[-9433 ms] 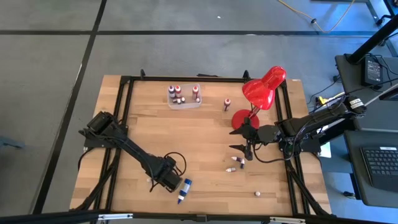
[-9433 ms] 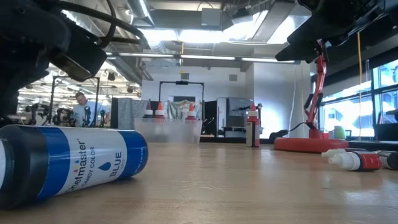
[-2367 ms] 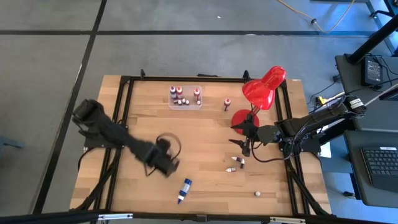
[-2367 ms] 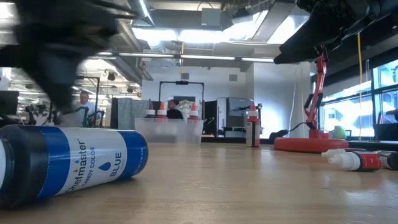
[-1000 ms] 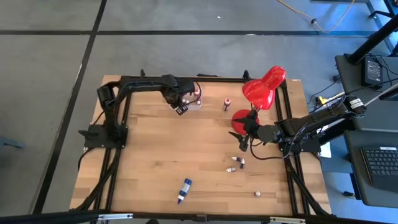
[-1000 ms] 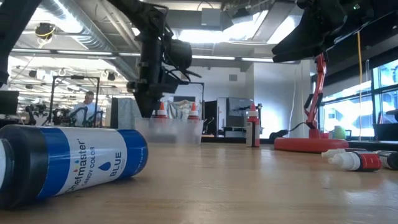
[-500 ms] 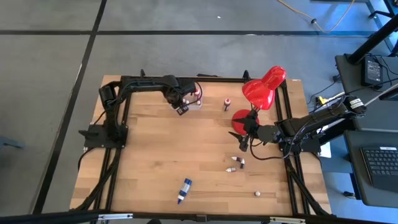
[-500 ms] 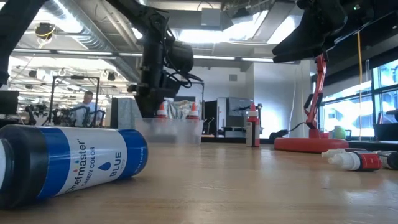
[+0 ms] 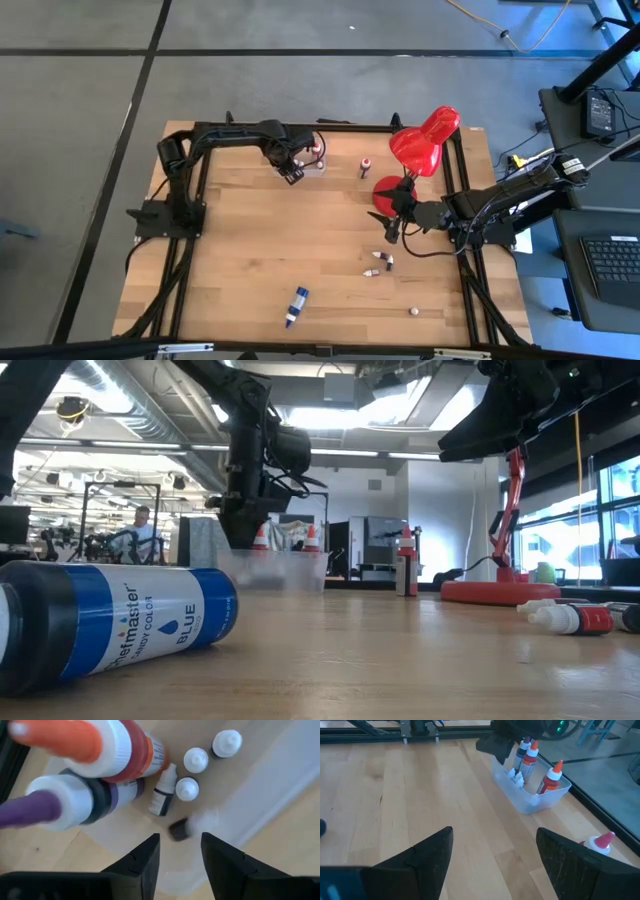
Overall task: Pick & Place food coloring
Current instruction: Put the large blue food coloring bottle into the transparent bin
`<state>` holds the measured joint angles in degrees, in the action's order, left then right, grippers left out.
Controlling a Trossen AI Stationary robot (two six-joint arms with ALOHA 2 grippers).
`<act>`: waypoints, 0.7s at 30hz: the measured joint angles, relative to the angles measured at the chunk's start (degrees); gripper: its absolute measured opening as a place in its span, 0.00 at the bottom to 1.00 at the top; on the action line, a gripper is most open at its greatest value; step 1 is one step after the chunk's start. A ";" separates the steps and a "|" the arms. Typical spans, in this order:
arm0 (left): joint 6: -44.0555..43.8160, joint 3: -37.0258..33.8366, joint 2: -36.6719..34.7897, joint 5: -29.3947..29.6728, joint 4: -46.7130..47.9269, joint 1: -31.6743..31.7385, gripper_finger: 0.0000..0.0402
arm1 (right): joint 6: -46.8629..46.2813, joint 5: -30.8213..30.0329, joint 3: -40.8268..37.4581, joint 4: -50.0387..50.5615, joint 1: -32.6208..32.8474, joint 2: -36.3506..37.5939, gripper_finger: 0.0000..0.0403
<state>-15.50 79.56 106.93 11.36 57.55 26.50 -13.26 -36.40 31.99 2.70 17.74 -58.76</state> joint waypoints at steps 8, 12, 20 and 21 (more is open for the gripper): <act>1.46 -0.01 -12.55 -0.66 0.10 -2.56 0.35 | 0.00 0.02 0.00 -0.02 0.00 0.00 0.72; 2.32 0.01 -19.63 -3.46 -1.18 -9.14 0.35 | 0.00 0.05 0.00 -0.04 0.01 0.00 0.72; -11.02 0.01 -22.91 -3.80 -3.84 -29.29 0.36 | -0.13 0.48 0.00 -0.18 0.02 0.00 0.72; -13.74 0.01 -22.49 -3.72 -3.87 -31.54 0.36 | -0.13 0.48 0.00 -0.30 0.02 0.00 0.72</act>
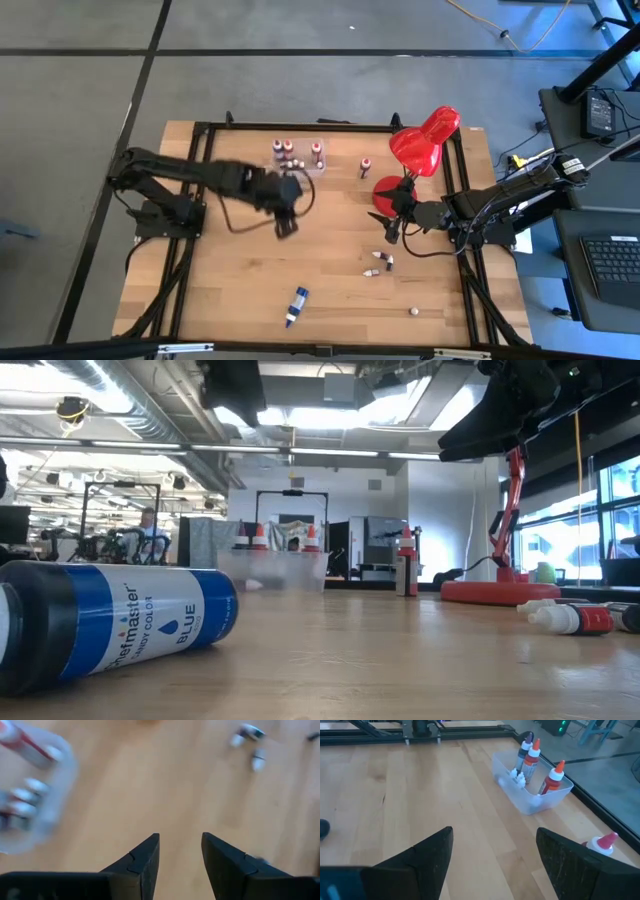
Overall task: Pick & Place food coloring
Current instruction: Put the large blue food coloring bottle into the transparent bin
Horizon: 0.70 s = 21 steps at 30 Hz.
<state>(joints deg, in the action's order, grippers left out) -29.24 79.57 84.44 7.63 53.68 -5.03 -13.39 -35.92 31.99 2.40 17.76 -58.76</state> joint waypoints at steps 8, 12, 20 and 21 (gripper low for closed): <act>-20.78 -0.55 4.84 0.75 -1.56 -14.67 0.36 | -1.08 0.04 0.00 -0.51 0.00 0.00 0.72; -28.08 -0.55 8.23 0.80 -4.22 -19.79 0.36 | -3.42 0.08 0.00 -0.49 0.00 0.00 0.72; -30.81 -0.61 15.59 -0.09 -11.88 -24.15 0.36 | -4.57 1.69 0.00 -0.44 0.02 0.00 0.72; -31.50 -0.61 16.54 -0.46 -12.88 -24.15 0.37 | -4.57 2.86 0.00 -0.44 0.02 0.00 0.72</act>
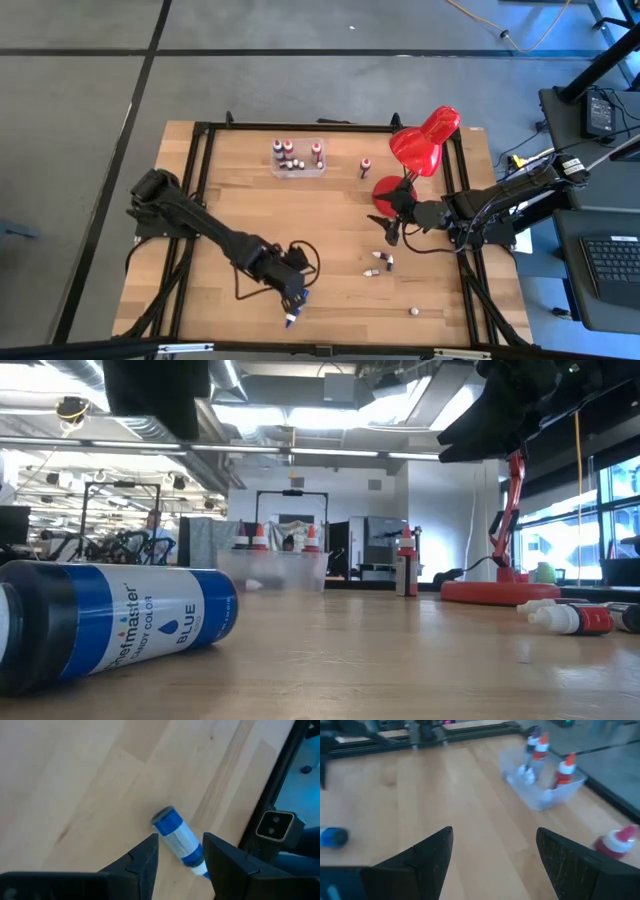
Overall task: Pick & Place food coloring
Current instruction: Put the large blue food coloring bottle into the transparent bin
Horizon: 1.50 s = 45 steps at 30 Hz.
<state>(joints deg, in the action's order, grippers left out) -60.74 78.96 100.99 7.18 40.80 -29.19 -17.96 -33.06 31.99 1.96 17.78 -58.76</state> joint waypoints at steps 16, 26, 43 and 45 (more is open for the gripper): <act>-20.55 2.27 8.90 -0.97 -2.52 2.44 0.73 | 0.23 4.25 0.00 1.44 0.00 0.00 0.72; -25.00 6.81 8.88 2.43 -2.82 -2.45 0.73 | -0.29 4.29 0.00 5.32 0.00 0.00 0.72; -30.22 21.82 19.70 0.29 15.88 -4.46 0.73 | -5.84 4.25 -3.18 6.84 0.01 0.02 0.72; -31.03 21.83 20.88 -0.81 15.77 -4.60 0.73 | -7.41 4.25 -3.98 6.83 0.02 0.02 0.72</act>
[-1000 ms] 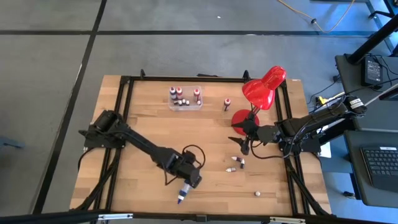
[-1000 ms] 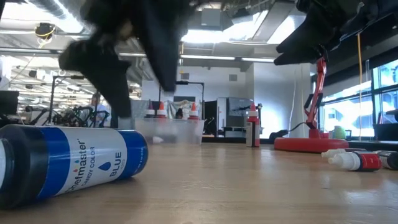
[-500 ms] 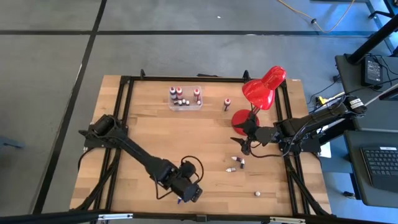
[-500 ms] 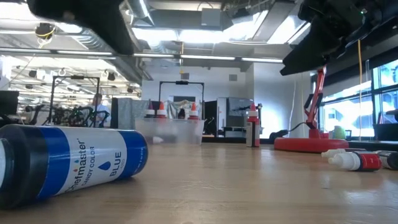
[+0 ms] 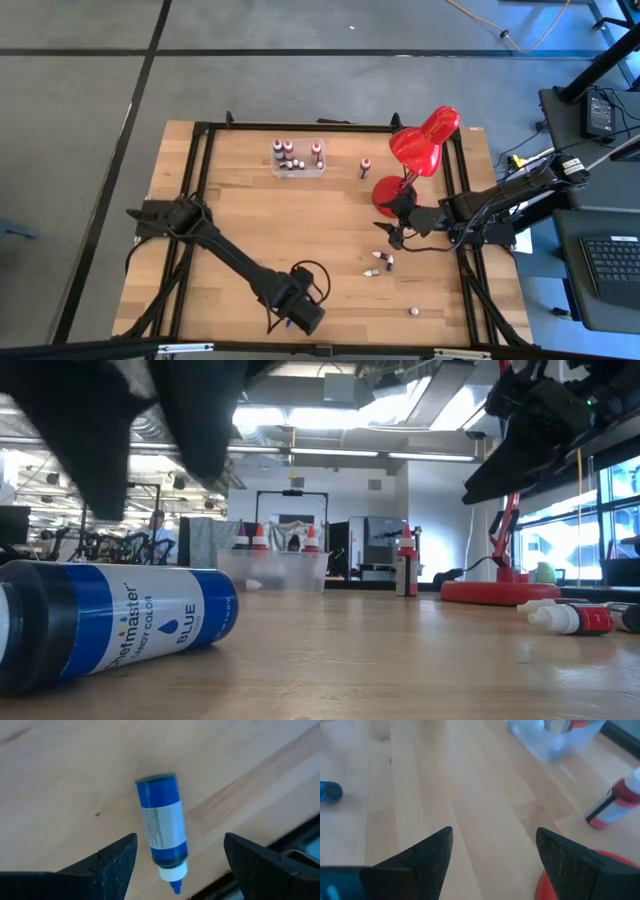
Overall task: Pick & Place food coloring
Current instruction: Put the large blue food coloring bottle into the transparent bin
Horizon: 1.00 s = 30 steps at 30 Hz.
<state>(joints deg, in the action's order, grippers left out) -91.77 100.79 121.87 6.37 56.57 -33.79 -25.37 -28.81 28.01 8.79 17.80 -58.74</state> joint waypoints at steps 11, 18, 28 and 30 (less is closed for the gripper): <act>-8.06 -0.02 1.94 4.06 -1.96 -4.74 0.73 | -2.71 0.43 -1.18 -1.54 -0.02 -0.02 0.72; -16.99 -0.26 3.68 12.38 -2.67 -10.15 0.73 | -2.73 0.44 -1.18 -1.79 -0.01 -0.02 0.72; -22.96 0.03 9.57 19.91 -5.05 -14.92 0.73 | -2.97 0.45 -1.18 -2.54 -0.02 -0.02 0.72; -22.99 0.05 10.68 21.41 -4.82 -15.34 0.73 | -2.99 0.45 -1.18 -3.09 0.00 -0.02 0.72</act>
<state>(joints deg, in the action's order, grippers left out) -114.76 100.84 132.55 27.78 51.75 -49.14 -28.36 -28.36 26.83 5.71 17.80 -58.76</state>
